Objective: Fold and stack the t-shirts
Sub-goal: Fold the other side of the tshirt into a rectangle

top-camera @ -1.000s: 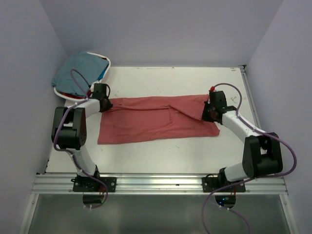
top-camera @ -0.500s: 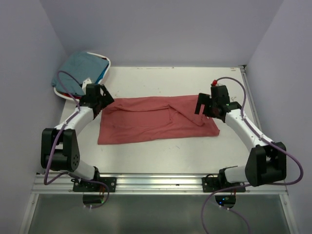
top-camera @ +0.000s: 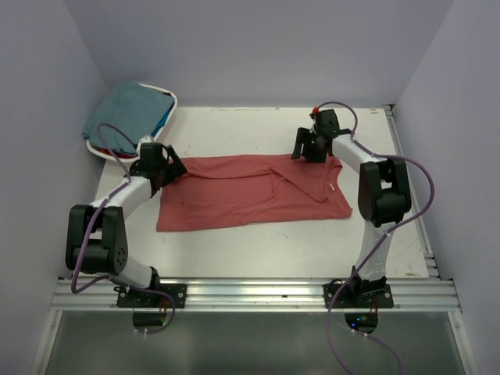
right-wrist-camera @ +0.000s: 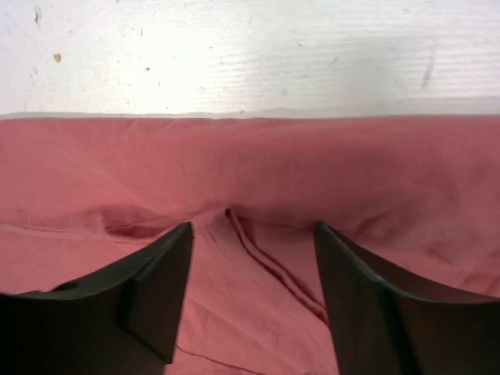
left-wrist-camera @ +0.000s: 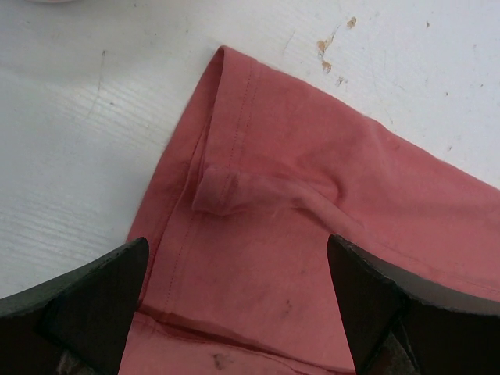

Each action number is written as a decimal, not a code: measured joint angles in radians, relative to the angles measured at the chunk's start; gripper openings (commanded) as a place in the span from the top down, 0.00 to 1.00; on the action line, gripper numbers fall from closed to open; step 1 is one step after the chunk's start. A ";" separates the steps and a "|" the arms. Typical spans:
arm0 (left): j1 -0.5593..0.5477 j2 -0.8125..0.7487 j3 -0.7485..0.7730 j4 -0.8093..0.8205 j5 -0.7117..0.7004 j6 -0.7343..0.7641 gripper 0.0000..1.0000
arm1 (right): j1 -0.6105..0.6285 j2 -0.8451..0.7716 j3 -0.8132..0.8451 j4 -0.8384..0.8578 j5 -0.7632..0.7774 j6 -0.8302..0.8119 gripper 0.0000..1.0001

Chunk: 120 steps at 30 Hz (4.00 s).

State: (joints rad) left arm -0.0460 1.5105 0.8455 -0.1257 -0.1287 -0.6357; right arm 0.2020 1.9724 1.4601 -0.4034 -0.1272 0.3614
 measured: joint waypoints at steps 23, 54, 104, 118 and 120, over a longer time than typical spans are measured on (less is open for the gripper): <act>0.000 0.007 -0.010 0.006 0.022 0.000 0.00 | 0.002 0.058 -0.030 0.047 -0.165 0.016 0.84; 0.000 0.017 -0.021 0.013 0.029 0.000 0.00 | 0.051 -0.256 -0.422 0.101 -0.299 0.015 1.00; 0.000 0.031 -0.026 0.034 0.055 0.000 0.00 | 0.107 -0.500 -0.425 -0.034 -0.032 0.076 1.00; 0.000 0.030 -0.032 0.034 0.062 0.000 0.00 | 0.108 -0.483 -0.522 -0.092 0.053 0.063 1.00; 0.000 0.030 -0.037 0.034 0.065 0.000 0.00 | 0.119 -0.481 -0.550 -0.095 0.022 0.061 1.00</act>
State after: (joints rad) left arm -0.0460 1.5406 0.8082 -0.0914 -0.0639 -0.6353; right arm 0.3210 1.4910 0.9100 -0.4980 -0.1051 0.4225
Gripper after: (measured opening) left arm 0.997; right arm 0.009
